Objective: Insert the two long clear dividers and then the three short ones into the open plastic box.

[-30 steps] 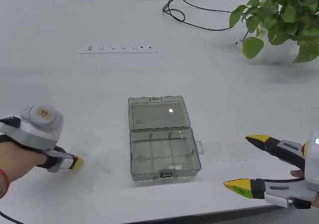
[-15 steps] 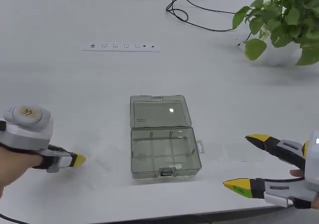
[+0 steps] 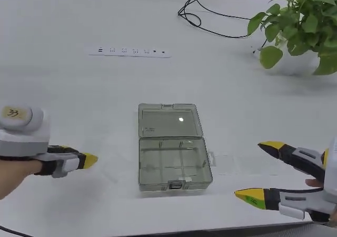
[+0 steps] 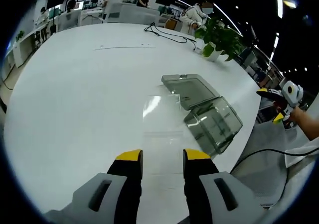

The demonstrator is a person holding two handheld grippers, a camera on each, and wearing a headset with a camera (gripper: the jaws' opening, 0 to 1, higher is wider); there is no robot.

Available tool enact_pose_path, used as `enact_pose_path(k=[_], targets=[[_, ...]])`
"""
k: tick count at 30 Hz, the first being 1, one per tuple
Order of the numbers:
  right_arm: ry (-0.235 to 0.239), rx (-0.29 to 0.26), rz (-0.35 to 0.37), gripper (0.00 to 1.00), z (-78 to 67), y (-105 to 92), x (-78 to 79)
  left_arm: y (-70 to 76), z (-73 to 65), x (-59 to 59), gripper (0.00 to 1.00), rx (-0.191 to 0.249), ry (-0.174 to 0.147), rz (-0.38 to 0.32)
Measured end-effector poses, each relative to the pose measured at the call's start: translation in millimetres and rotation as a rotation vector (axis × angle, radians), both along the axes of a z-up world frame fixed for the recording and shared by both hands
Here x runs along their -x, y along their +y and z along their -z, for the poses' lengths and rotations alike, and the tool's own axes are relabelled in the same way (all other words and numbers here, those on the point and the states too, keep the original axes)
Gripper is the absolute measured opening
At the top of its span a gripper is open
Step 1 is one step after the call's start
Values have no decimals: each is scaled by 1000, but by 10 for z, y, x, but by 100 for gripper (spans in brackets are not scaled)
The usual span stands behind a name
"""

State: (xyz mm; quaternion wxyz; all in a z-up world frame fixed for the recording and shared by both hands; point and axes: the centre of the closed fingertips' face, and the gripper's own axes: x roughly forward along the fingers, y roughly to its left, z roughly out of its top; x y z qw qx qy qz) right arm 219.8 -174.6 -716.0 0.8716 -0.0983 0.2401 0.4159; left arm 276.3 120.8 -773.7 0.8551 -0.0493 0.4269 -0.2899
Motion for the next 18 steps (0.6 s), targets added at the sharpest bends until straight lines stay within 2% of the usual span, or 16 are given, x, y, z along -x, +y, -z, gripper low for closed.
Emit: enact_pose_path(k=[5,9,18], targets=[[-12,-19,-1,77,-102,56,-32,-140,-190,-16,30,57,-40,1],[-22,-42,-1,75,-210,141,-68,-309,-374,-28,30,114,-81,13],[-37,-104,14,67,-462,307,-152,-598,-628,-12,30,210,-129,26]])
